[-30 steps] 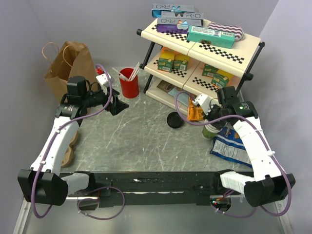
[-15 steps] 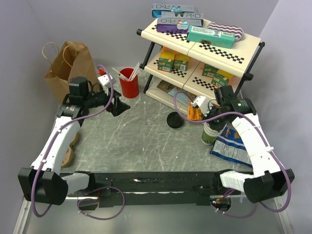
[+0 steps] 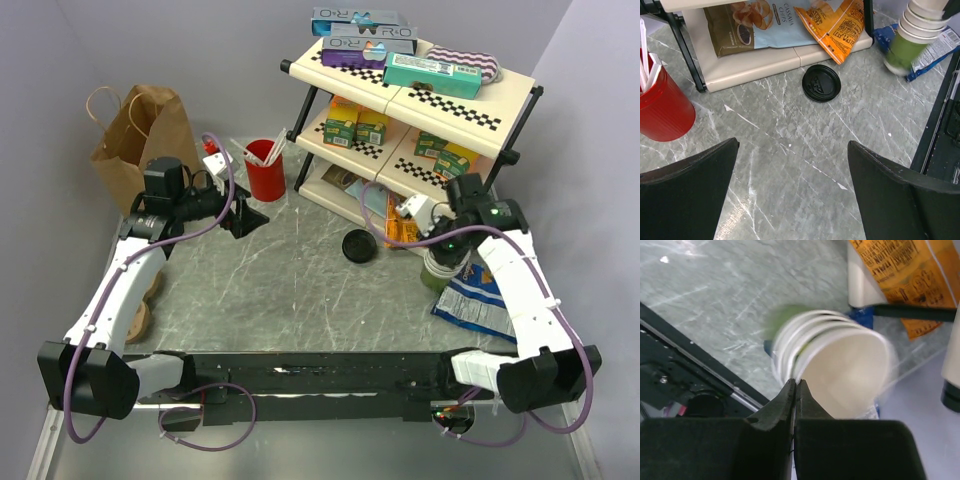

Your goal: Pack the takeout coffee

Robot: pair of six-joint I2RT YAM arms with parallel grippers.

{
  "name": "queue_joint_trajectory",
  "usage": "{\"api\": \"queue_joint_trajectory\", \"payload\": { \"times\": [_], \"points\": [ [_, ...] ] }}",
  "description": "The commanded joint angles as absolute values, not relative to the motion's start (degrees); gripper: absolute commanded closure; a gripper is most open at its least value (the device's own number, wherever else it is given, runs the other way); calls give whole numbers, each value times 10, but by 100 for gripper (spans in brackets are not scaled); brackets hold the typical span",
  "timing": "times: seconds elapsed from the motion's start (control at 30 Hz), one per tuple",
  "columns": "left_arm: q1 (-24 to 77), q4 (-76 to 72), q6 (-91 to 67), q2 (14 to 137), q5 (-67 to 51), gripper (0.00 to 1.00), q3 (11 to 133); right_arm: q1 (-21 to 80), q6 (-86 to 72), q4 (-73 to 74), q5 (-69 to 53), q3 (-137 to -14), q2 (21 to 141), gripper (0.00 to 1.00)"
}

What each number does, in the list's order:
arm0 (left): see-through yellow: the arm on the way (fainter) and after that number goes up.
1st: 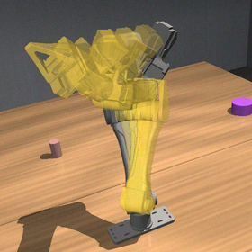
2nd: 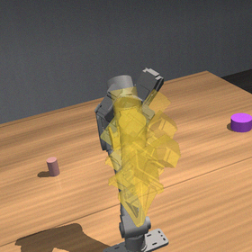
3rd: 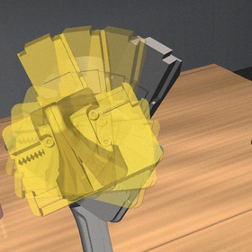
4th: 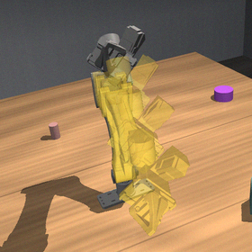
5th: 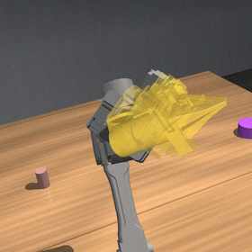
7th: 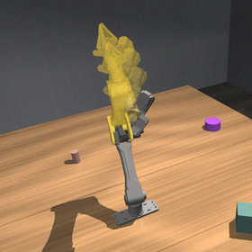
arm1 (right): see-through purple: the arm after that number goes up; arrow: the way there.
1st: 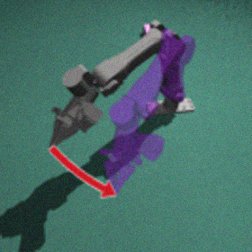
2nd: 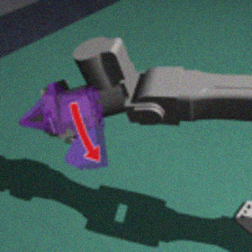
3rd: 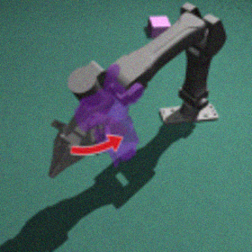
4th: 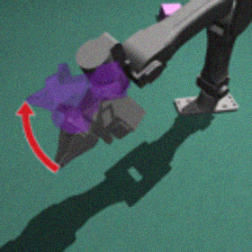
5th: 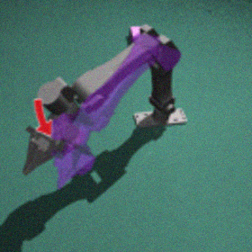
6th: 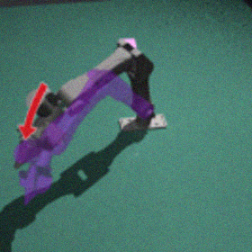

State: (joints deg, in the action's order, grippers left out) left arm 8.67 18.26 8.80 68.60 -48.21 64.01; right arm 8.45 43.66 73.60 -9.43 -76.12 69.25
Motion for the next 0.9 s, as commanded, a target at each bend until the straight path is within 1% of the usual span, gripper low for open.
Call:
{"api": "queue_joint_trajectory", "payload": {
  "times": [0.0, 0.03, 0.07, 0.1, 0.13, 0.17, 0.2, 0.23, 0.27, 0.3, 0.33, 0.37, 0.4, 0.43, 0.47, 0.5, 0.53, 0.57, 0.6, 0.63, 0.67, 0.7, 0.73, 0.77, 0.8, 0.83, 0.87],
  "points": [
    [92, 163, 82, 686, -497, 3, 640, 72, 447, 741, -180, -780, 671, 100],
    [92, 164, 81, 687, -499, 3, 642, 61, 424, 729, -168, -784, 679, 100],
    [92, 167, 82, 688, -500, 3, 644, 112, 416, 715, -49, -772, 679, 100],
    [94, 167, 83, 687, -497, 3, 644, 137, 447, 704, -21, -733, 672, 100],
    [94, 163, 82, 686, -497, 3, 642, 147, 453, 708, -41, -729, 661, 100],
    [94, 160, 79, 686, -497, 3, 640, 95, 454, 724, -100, -745, 662, 100],
    [94, 159, 78, 686, -498, 3, 639, 80, 422, 727, -120, -766, 668, 100],
    [94, 161, 78, 686, -499, 3, 639, 94, 410, 695, -64, -752, 670, 100],
    [95, 162, 78, 686, -498, 3, 641, 137, 426, 701, -27, -724, 667, 100],
    [95, 163, 79, 685, -497, 3, 640, 126, 438, 710, -92, -738, 667, 100],
    [95, 162, 79, 684, -497, 3, 639, 87, 439, 767, -185, -773, 678, 100],
    [95, 163, 80, 684, -497, 3, 638, 45, 425, 766, -227, -816, 689, 100],
    [96, 163, 81, 684, -498, 3, 639, 60, 390, 752, -139, -808, 693, 100],
    [96, 163, 80, 685, -497, 3, 640, 98, 409, 738, -82, -788, 688, 100],
    [96, 160, 79, 685, -497, 3, 638, 118, 424, 734, -77, -773, 681, 100],
    [96, 158, 76, 684, -497, 3, 637, 61, 433, 757, -131, -800, 686, 100],
    [97, 157, 75, 684, -497, 3, 638, 29, 418, 771, -249, -829, 697, 100],
    [97, 159, 75, 685, -501, 3, 640, 30, 399, 755, -210, -829, 704, 100],
    [99, 163, 77, 686, -500, 3, 642, 75, 407, 738, -110, -798, 693, 100],
    [99, 163, 79, 686, -498, 3, 642, 146, 429, 727, -32, -765, 680, 100],
    [100, 160, 77, 685, -497, 3, 640, 128, 438, 723, -126, -780, 672, 100],
    [100, 159, 75, 685, -497, 3, 639, 74, 435, 782, -244, -819, 686, 100],
    [100, 162, 76, 686, -500, 3, 639, 24, 411, 791, -298, -840, 701, 100],
    [100, 164, 76, 686, -499, 3, 642, 53, 397, 795, -219, -834, 711, 100],
    [102, 166, 79, 686, -497, 3, 642, 86, 414, 777, -164, -813, 702, 100],
    [102, 164, 80, 683, -497, 3, 641, 114, 423, 751, -124, -789, 686, 100],
    [102, 163, 79, 683, -496, 3, 637, 107, 425, 725, -117, -761, 668, 100]
  ]
}}
